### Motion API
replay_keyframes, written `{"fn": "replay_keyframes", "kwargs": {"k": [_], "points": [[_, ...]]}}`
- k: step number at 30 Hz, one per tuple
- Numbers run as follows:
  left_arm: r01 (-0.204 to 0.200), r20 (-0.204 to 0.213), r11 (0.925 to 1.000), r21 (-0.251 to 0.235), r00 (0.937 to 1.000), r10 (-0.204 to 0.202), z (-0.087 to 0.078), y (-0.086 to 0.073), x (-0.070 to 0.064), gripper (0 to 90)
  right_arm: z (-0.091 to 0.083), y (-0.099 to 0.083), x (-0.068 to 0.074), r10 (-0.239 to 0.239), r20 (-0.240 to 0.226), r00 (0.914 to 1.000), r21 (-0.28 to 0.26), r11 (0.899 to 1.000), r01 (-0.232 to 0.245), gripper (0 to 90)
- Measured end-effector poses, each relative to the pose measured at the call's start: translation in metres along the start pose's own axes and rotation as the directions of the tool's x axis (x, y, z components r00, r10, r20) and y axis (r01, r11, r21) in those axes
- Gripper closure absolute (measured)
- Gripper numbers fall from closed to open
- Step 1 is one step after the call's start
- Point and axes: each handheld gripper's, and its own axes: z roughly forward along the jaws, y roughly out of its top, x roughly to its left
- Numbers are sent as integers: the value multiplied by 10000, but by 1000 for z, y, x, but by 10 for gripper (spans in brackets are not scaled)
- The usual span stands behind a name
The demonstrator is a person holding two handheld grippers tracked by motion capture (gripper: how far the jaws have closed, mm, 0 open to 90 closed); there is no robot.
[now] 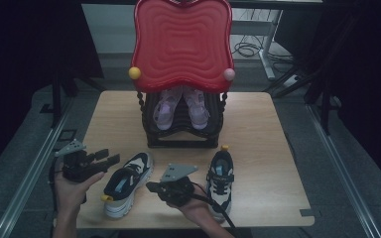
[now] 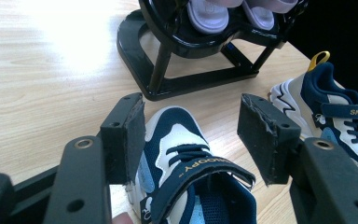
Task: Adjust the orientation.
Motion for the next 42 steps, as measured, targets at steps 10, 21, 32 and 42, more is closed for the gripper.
{"fn": "replay_keyframes", "kwargs": {"k": [10, 21, 32, 42], "points": [[-52, -65, 10000, 46, 10000, 52, 3, 0, -3, 419, -55, -23, -22, 290, 872, 9958, -482, 9985, -248, 894], [-203, -4, 9993, 310, 9998, 203, 13, -3, -9, 420, -103, -39, -40, 524, 1721, 9837, -694, 9967, -410, 892], [-180, 53, 9995, 250, 9998, 179, 9, -4, -8, 418, -116, -60, -52, 1060, 2193, 9699, -524, 9939, -968, 892], [-253, 95, 9988, 418, 9996, 249, 11, -6, -8, 412, -91, -68, -41, 661, 2130, 9748, 365, 9965, -755, 893]]}}
